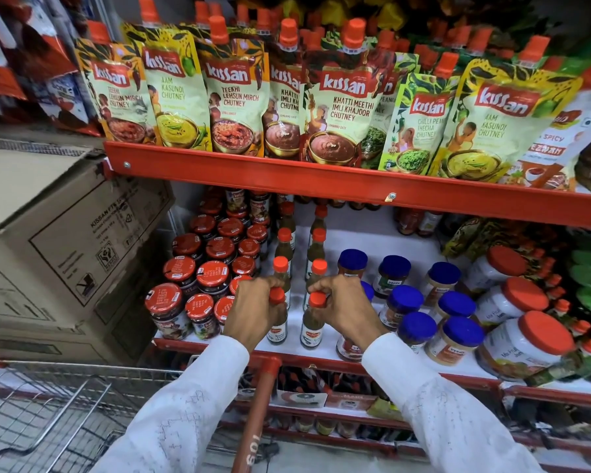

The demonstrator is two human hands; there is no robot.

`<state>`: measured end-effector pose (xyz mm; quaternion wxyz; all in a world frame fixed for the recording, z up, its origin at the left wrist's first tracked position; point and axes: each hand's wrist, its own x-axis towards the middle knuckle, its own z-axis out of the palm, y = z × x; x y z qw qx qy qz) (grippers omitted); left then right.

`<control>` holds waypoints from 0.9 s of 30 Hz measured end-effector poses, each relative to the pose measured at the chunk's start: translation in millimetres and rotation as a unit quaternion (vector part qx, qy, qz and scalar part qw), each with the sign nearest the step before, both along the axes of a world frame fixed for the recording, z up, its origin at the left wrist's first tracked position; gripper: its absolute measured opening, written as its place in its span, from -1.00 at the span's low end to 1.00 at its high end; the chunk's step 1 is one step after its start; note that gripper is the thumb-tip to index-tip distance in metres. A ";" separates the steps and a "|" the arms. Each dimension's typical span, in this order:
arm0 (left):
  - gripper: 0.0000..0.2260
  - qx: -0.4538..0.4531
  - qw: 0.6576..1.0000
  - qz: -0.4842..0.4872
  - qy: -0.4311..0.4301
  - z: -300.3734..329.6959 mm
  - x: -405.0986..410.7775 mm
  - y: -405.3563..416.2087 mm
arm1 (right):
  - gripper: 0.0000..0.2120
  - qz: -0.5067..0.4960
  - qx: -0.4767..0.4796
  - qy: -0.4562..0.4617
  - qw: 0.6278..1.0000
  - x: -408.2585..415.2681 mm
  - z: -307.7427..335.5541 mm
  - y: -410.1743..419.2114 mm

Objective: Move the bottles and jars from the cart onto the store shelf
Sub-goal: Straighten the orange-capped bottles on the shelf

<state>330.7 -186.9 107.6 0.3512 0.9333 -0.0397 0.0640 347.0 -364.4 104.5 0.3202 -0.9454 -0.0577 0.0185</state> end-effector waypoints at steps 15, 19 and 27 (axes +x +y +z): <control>-0.73 0.023 1.000 0.011 0.012 5.4 1.3 -1.7 | -0.57 0.000 0.008 0.009 1.000 -2.1 4.5 -0.9; -0.75 0.031 0.999 0.015 0.024 8.6 3.1 -2.3 | -0.57 0.005 0.009 0.012 1.000 -1.0 4.3 -1.9; -0.71 0.046 0.998 0.021 0.027 9.4 1.7 -5.9 | -0.59 0.025 0.012 -0.002 1.000 -6.3 5.7 -5.2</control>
